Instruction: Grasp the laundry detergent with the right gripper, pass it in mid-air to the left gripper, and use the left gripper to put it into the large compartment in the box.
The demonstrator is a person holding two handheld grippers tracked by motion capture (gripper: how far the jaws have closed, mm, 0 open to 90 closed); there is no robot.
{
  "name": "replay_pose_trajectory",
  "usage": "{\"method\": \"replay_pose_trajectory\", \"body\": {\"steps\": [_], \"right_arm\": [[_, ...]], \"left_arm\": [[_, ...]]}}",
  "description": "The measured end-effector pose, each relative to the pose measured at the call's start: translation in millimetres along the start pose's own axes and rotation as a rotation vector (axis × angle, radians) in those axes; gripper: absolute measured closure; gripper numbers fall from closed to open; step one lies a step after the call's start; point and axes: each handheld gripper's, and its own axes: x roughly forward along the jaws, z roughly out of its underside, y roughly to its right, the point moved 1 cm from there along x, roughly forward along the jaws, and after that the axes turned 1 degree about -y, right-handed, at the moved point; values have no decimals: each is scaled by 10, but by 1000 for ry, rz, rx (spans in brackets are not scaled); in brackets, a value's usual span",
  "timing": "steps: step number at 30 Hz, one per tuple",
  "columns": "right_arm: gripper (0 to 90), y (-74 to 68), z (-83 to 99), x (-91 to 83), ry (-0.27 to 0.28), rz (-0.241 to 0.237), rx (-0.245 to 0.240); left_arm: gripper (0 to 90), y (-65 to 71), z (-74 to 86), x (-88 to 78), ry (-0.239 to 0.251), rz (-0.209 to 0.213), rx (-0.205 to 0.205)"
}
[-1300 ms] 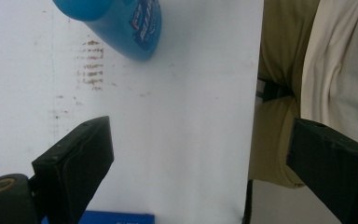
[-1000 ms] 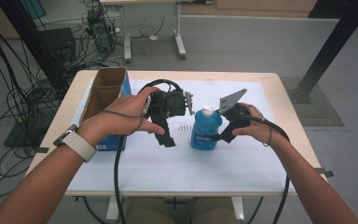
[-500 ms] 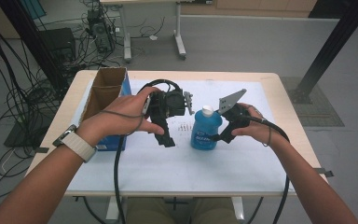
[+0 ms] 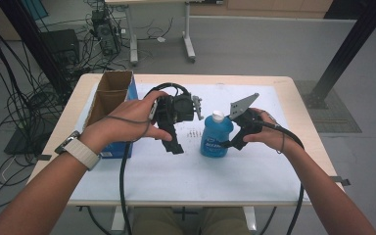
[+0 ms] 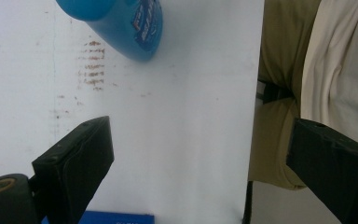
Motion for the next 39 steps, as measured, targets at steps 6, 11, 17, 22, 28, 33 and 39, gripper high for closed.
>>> {"method": "replay_pose_trajectory", "body": {"steps": [6, 11, 17, 22, 28, 33, 39], "right_arm": [[62, 1, -1, 0, 1, 2, -2], [62, 0, -1, 0, 0, 1, -1], [63, 0, -1, -5, 2, 3, 0], [64, 0, -5, -8, 3, 6, 0], [64, -1, -5, -12, 5, 7, 0], [64, -1, -3, -9, 2, 6, -1], [65, -2, -6, -4, 2, 6, -1]], "left_arm": [[80, -3, 1, 0, 2, -1, 2], [80, -1, 3, -1, 3, 0, 0], [81, -1, 2, 1, 2, -1, 1], [81, -2, 2, 1, 1, -1, 1], [81, -2, 0, 4, 2, 0, 1], [83, -2, 5, 1, 4, -1, 0], [83, -2, 12, 2, 5, -2, 1]]}}
